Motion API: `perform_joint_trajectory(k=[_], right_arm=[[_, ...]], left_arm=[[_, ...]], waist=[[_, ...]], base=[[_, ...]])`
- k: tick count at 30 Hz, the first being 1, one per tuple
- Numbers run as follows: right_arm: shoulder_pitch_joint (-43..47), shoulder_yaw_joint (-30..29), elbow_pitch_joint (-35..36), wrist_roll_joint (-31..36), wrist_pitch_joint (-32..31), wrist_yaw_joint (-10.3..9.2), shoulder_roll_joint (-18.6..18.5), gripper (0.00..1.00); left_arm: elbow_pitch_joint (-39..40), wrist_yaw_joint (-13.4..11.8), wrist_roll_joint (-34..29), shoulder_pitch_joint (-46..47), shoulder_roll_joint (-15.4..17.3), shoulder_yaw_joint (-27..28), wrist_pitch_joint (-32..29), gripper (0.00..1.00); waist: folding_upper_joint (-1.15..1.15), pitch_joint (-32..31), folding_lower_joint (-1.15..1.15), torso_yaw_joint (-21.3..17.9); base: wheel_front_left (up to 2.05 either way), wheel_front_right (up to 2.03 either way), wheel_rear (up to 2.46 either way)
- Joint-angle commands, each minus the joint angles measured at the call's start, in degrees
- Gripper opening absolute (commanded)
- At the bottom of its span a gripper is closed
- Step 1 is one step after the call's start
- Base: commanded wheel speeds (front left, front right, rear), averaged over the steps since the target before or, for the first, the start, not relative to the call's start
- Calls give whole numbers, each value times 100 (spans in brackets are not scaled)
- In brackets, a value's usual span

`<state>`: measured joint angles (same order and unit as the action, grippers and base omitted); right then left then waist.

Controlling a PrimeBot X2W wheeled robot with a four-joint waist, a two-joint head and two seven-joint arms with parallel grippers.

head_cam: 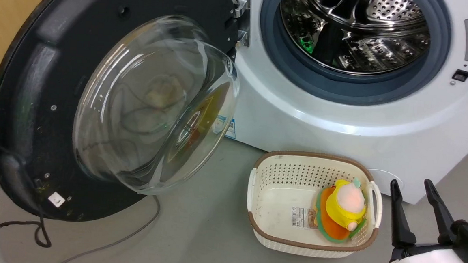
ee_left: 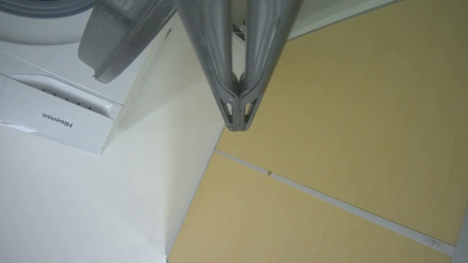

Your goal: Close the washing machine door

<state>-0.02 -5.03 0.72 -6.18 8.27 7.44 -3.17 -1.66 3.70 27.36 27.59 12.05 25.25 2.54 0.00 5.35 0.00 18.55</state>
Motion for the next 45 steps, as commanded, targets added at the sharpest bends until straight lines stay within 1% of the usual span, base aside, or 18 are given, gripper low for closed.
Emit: perform_joint_trajectory(k=[1,3,6,9,15,18,19,21,25,27,28,30,36,41,45], right_arm=[[-121,-28,24,-89,83,3,18,100],[-126,-45,21,-109,107,3,18,100],[-120,-75,22,-135,143,3,19,100],[-115,-111,25,-151,179,3,20,100],[-129,-181,52,-166,251,3,21,100],[-127,-209,63,-168,286,3,22,100],[-127,-209,63,-168,286,3,22,100],[-126,-229,68,-169,310,3,22,100],[-140,-246,77,-176,358,4,23,100],[-147,-245,75,-189,382,4,24,100],[-157,-249,76,-226,442,4,25,100],[-159,-262,79,-242,466,4,25,100],[-147,-325,87,-298,538,4,27,100],[-153,-387,78,-370,598,4,28,100],[-165,-419,61,-428,645,4,29,100]], left_arm=[[-181,15,206,155,101,197,-66,0],[-438,-41,393,173,136,329,-236,0],[-867,-138,883,273,159,524,-700,0],[-1234,-155,1334,338,196,733,-1094,0],[-1835,54,1988,208,268,980,-1757,0],[-1984,151,2272,103,225,957,-2079,0],[-1984,151,2272,103,225,957,-2079,0],[-2022,182,2453,24,169,907,-2274,0],[-1805,212,2864,-198,45,663,-2623,0],[-1663,226,3166,-333,-48,564,-2803,0],[-1298,257,3663,-782,-147,121,-3193,0],[-1122,270,3918,-944,-184,-59,-3379,0],[-528,308,4521,-1422,-233,-632,-3790,0],[269,339,5004,-1822,-301,-1223,-4070,0],[859,364,5260,-2075,-326,-1720,-4185,0]], waist=[[0,28,0,64],[0,35,0,113],[0,46,0,186],[0,66,0,259],[0,120,0,376],[0,144,0,439],[0,144,0,439],[0,160,0,488],[0,181,0,583],[0,179,0,626],[0,181,0,727],[0,184,0,770],[0,200,0,898],[0,166,0,956],[0,115,0,934]], base=[[0,0,0],[0,0,0],[0,0,0],[0,0,0],[0,0,0],[0,0,0],[0,0,0],[0,0,0],[0,0,0],[0,0,0],[0,0,0],[0,0,0],[0,0,0],[0,0,0],[0,0,0]])
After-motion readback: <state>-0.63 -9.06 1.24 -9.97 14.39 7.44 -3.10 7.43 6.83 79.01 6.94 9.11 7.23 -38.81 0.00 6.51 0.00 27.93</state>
